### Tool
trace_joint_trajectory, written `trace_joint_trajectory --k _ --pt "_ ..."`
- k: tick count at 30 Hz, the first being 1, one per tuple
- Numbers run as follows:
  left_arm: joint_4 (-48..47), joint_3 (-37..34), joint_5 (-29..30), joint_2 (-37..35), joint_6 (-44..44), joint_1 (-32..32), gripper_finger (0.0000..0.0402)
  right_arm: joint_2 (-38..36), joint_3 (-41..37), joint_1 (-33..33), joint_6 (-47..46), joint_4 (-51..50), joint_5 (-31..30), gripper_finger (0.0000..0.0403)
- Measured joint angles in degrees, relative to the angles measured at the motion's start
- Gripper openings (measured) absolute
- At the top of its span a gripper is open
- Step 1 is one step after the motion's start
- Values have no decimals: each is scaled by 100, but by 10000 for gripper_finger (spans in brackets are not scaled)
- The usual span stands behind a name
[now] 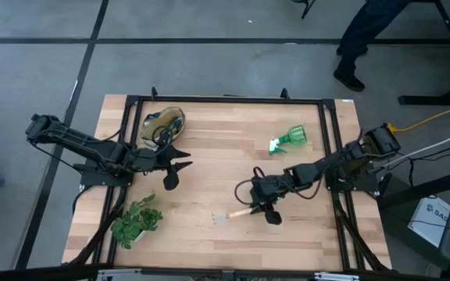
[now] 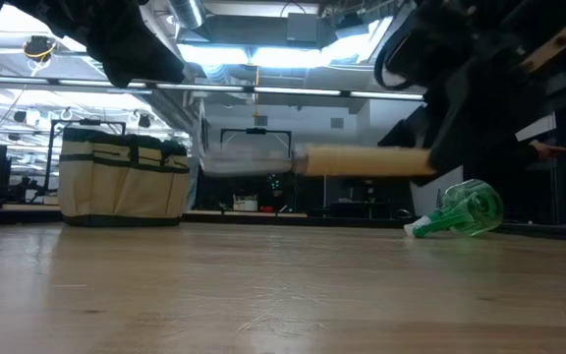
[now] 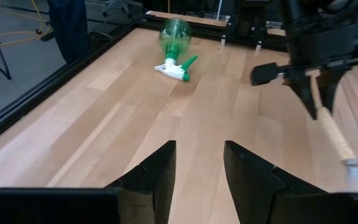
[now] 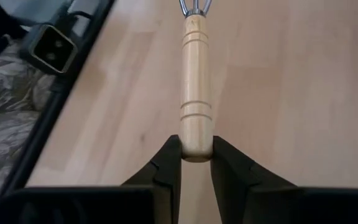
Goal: Pick & Place Garden tools in Gardening bag
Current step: Put the hand rake into the gardening bag
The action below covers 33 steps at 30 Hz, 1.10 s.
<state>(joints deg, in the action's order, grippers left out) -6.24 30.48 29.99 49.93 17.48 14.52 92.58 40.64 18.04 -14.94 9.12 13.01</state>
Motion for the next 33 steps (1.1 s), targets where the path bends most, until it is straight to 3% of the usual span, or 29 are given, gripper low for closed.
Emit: trace_joint_trajectory --k 15,33 --pt "57 0 -121 0 141 0 130 -288 10 431 178 252 -10 67" --pt "818 0 -564 543 383 0 130 -918 9 18 1706 1349 -41 67"
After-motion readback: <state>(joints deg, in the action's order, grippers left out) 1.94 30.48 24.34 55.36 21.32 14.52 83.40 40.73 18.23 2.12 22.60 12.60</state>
